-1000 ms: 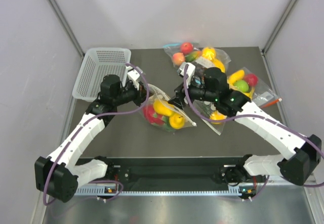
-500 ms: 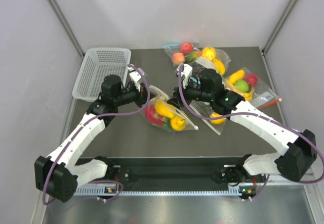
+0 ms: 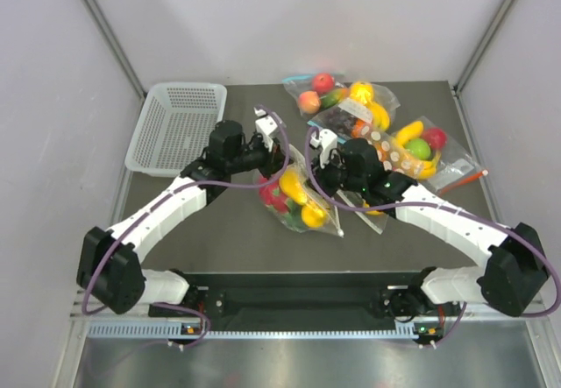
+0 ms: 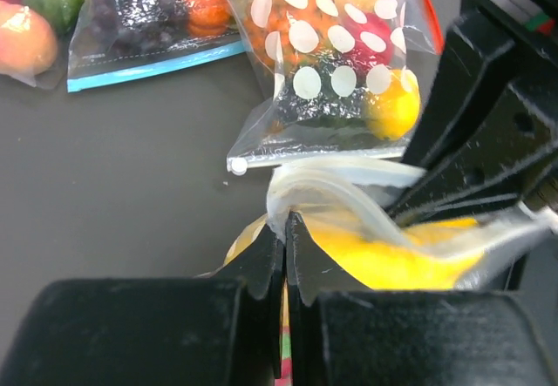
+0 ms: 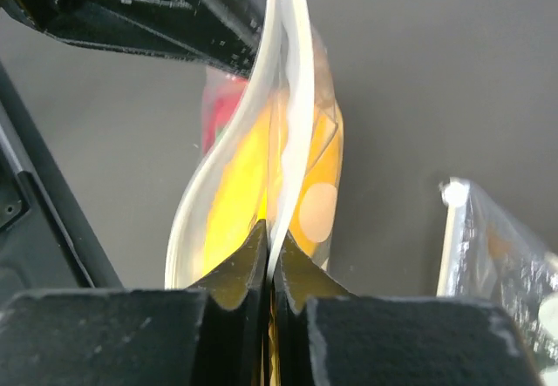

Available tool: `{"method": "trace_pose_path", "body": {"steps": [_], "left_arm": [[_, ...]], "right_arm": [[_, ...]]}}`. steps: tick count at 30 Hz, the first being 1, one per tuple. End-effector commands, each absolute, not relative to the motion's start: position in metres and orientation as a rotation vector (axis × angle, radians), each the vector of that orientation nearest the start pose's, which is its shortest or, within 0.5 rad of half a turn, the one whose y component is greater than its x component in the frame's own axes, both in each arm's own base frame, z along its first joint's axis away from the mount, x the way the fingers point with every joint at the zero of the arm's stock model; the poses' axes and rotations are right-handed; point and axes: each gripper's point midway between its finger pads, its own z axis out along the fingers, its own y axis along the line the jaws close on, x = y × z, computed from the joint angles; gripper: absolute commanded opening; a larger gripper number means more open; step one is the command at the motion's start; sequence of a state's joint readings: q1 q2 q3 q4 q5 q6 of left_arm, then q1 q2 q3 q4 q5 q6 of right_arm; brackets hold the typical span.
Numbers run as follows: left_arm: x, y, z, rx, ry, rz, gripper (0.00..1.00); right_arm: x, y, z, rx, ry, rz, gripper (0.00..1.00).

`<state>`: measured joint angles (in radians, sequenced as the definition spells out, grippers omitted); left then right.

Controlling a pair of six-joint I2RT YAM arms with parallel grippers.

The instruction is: Open the zip-top bag and remove the fake food

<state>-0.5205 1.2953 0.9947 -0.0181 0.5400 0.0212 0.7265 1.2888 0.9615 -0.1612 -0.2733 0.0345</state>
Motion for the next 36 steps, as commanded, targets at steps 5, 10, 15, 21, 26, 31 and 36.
{"method": "trace_pose_path", "body": {"steps": [5, 10, 15, 21, 26, 31, 36], "left_arm": [[0.332, -0.313, 0.287, 0.827, 1.575, -0.760, 0.28], [0.329, -0.300, 0.308, 0.702, 1.594, -0.728, 0.40], [0.313, -0.281, 0.325, 0.572, 1.628, -0.748, 0.46], [0.282, -0.284, 0.314, 0.489, 1.687, -0.943, 0.49], [0.280, -0.297, 0.292, 0.442, 1.742, -1.029, 0.51], [0.284, -0.309, 0.272, 0.424, 1.793, -1.068, 0.52], [0.286, -0.319, 0.258, 0.423, 1.832, -1.080, 0.52]], "right_arm": [[0.263, 0.271, 0.196, -0.578, 1.970, 0.708, 0.00], [0.272, 0.258, 0.202, -0.468, 1.973, 0.646, 0.00], [0.276, 0.262, 0.200, -0.448, 1.982, 0.657, 0.00], [0.278, 0.265, 0.198, -0.430, 1.976, 0.674, 0.00], [0.276, 0.266, 0.196, -0.425, 1.981, 0.685, 0.00], [0.273, 0.263, 0.199, -0.419, 1.967, 0.694, 0.00], [0.271, 0.261, 0.200, -0.415, 1.963, 0.695, 0.00]]}}
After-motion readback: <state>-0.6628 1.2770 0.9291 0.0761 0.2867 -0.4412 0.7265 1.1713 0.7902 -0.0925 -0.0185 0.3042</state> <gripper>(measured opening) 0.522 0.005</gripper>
